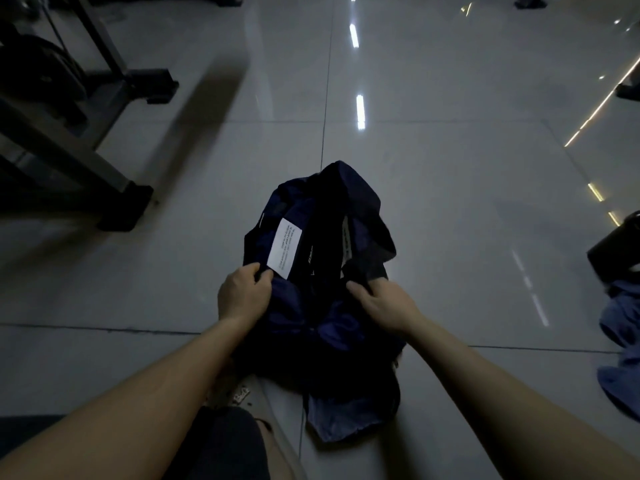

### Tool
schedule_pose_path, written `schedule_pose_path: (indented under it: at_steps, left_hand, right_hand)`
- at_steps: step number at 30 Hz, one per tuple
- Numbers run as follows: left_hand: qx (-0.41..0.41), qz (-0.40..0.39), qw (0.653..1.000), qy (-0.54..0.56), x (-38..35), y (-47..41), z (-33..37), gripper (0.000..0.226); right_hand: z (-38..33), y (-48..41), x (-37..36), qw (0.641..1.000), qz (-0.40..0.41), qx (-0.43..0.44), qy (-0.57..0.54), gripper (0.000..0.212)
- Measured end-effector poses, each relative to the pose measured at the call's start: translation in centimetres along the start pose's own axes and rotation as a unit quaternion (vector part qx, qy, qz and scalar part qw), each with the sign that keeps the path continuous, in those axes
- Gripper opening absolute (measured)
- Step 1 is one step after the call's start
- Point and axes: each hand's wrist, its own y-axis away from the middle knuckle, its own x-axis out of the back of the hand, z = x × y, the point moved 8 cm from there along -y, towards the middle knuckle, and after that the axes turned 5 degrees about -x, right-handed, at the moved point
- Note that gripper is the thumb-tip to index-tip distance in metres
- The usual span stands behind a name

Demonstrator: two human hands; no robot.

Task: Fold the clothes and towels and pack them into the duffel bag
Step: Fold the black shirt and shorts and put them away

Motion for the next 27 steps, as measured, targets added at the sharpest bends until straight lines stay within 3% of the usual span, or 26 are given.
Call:
schedule_pose_path:
  at_steps: [1, 3, 5, 8, 11, 13, 15, 17, 20, 22, 27]
  left_hand:
    - [0.009, -0.024, 1.000, -0.005, -0.8, 0.0, -0.6, 0.028]
    - [0.035, -0.064, 0.997, -0.006, -2.1, 0.2, -1.2, 0.032]
    - [0.046, -0.066, 0.997, 0.003, -2.8, 0.4, -1.2, 0.032]
    - [0.076, -0.037, 0.994, 0.075, -2.9, 0.5, -1.3, 0.032]
    - [0.129, -0.019, 0.964, 0.232, -3.5, 0.4, -2.7, 0.024]
    - [0.142, -0.034, 0.948, 0.284, -4.3, 0.5, -3.2, 0.020]
    - [0.113, -0.073, 0.968, 0.212, -5.4, 0.6, -3.2, 0.024]
    - [0.075, -0.097, 0.991, 0.044, -6.6, 1.2, -3.3, 0.054]
    - [0.100, -0.139, 0.985, -0.037, -8.7, 2.8, -3.1, 0.089]
    - [0.103, -0.182, 0.976, -0.059, -10.3, 3.5, -2.8, 0.086]
    - [0.086, -0.200, 0.975, -0.053, -11.7, 3.6, -2.1, 0.074]
  right_hand:
    - [0.9, -0.1, -1.2, 0.998, -0.044, -0.023, 0.041, 0.053]
    - [2.4, -0.2, -1.4, 0.991, -0.054, -0.066, 0.103, 0.057]
    - [2.0, -0.3, 0.4, 0.993, 0.015, -0.069, 0.095, 0.064]
    - [-1.1, -0.8, 2.1, 0.994, 0.101, 0.014, 0.040, 0.050]
    - [-3.2, -1.9, 0.5, 0.993, 0.050, 0.080, -0.072, 0.041]
    - [-2.4, -2.8, -1.4, 0.988, -0.025, 0.059, -0.139, 0.040]
    - [-1.2, -3.5, -3.0, 0.997, -0.051, 0.039, -0.044, 0.041]
    - [0.2, -3.8, -3.4, 0.995, -0.002, 0.001, 0.101, 0.040]
    - [0.9, -3.4, -3.7, 0.990, 0.012, -0.059, 0.130, 0.089]
    - [0.7, -3.1, -5.0, 0.991, -0.037, -0.068, 0.111, 0.102]
    - [0.9, -3.3, -7.0, 0.984, -0.064, -0.084, 0.146, 0.074]
